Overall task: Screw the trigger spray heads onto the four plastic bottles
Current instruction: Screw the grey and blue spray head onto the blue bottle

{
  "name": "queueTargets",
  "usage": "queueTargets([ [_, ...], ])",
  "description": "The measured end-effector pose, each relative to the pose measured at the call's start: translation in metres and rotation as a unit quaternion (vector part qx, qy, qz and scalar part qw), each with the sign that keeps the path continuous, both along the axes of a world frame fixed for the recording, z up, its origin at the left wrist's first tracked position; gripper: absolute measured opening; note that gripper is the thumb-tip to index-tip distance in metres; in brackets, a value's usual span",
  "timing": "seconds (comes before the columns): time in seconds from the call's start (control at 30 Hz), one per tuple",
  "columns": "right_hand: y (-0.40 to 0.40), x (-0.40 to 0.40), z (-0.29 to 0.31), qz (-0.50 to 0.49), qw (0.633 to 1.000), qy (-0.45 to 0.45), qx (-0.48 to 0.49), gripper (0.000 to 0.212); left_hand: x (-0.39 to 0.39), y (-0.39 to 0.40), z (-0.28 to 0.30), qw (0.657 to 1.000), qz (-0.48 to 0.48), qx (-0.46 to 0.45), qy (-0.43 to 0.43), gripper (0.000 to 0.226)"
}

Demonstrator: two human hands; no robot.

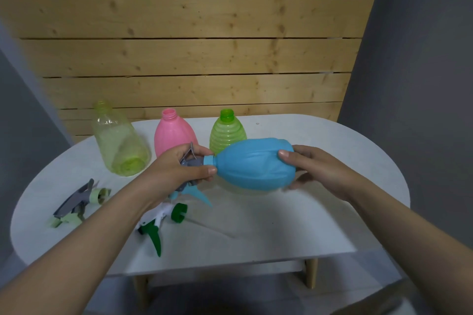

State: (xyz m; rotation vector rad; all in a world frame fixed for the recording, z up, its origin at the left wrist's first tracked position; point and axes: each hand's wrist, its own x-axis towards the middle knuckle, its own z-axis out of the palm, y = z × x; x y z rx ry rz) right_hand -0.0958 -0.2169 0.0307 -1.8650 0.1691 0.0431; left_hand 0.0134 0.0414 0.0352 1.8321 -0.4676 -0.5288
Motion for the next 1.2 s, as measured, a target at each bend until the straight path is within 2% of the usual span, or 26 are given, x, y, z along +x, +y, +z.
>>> queueTargets([
  [0.3,0.006,0.001,-0.005,-0.003,0.999,0.036,0.036,0.068,0.002,0.006,0.003,0.996,-0.040,0.006,-0.086,0.031],
  [0.4,0.005,0.000,-0.004,-0.008,0.994,0.048,0.100,0.058,0.000,0.003,0.000,0.999,-0.016,-0.026,-0.014,0.030],
  [0.5,0.004,0.001,-0.003,-0.012,0.983,0.038,0.179,0.047,0.000,-0.001,0.000,0.999,-0.010,-0.034,0.011,0.030],
  [0.6,0.007,0.003,-0.004,-0.001,0.968,0.026,0.248,0.051,-0.001,-0.002,0.000,0.999,-0.007,-0.033,0.030,0.020],
  [0.73,0.006,0.005,-0.001,0.003,0.973,-0.018,0.229,0.052,-0.001,-0.005,-0.001,0.996,0.020,-0.049,0.066,0.003],
  [0.93,0.007,0.007,0.004,0.028,0.978,-0.059,0.199,0.058,0.001,-0.008,0.002,0.984,0.059,-0.020,0.167,0.014],
  [1.13,0.009,0.006,0.005,0.036,0.978,-0.066,0.195,0.065,0.002,-0.006,0.002,0.986,0.037,0.000,0.164,0.015],
  [1.2,0.009,0.006,0.005,0.047,0.976,-0.063,0.201,0.071,0.001,-0.005,0.003,0.980,0.025,0.000,0.195,0.016],
])
